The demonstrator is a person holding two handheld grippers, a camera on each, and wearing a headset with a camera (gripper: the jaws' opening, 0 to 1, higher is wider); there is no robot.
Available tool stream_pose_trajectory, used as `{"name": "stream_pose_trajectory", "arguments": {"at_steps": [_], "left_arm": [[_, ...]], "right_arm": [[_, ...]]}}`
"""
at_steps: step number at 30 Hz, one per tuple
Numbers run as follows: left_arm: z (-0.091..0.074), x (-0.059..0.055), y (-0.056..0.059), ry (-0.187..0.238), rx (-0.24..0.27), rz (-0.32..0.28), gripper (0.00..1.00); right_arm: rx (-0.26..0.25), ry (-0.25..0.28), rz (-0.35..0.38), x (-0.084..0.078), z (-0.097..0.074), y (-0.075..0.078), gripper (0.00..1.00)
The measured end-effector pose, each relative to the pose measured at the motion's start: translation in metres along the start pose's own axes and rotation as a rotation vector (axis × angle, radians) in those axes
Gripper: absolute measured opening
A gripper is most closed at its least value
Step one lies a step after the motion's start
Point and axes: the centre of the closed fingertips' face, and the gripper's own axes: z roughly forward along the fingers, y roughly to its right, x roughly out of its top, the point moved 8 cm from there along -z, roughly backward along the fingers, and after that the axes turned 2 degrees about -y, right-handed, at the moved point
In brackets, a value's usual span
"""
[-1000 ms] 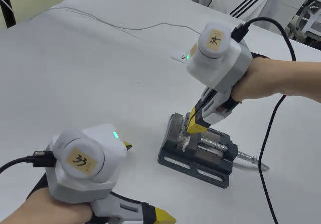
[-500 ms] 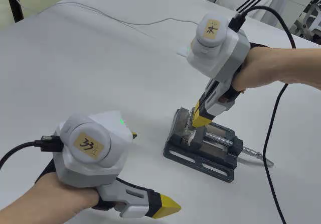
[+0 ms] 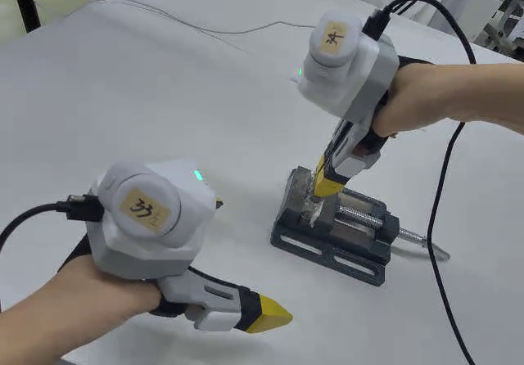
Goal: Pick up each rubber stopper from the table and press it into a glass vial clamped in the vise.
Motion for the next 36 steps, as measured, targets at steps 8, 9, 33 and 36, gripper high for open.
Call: {"name": "stream_pose_trajectory", "arguments": {"at_steps": [8,9,33,36], "left_arm": [[-0.001,0.000,0.000,0.016,0.014,-0.017,0.96],[-0.002,0.000,0.000,0.016,0.014,-0.017,0.96],[-0.008,0.014,0.007,0.064,0.037,-0.009,0.96],[-0.006,0.016,0.009,0.057,0.033,0.011,0.96]], "right_arm": [[-0.005,-0.013,0.007,0.001,0.000,-0.007,0.00],[-0.007,-0.012,0.007,0.001,0.000,-0.008,0.00],[-0.051,0.145,0.099,-0.013,0.000,-0.004,0.00],[-0.077,0.230,0.131,-0.019,0.000,-0.007,0.00]]}}
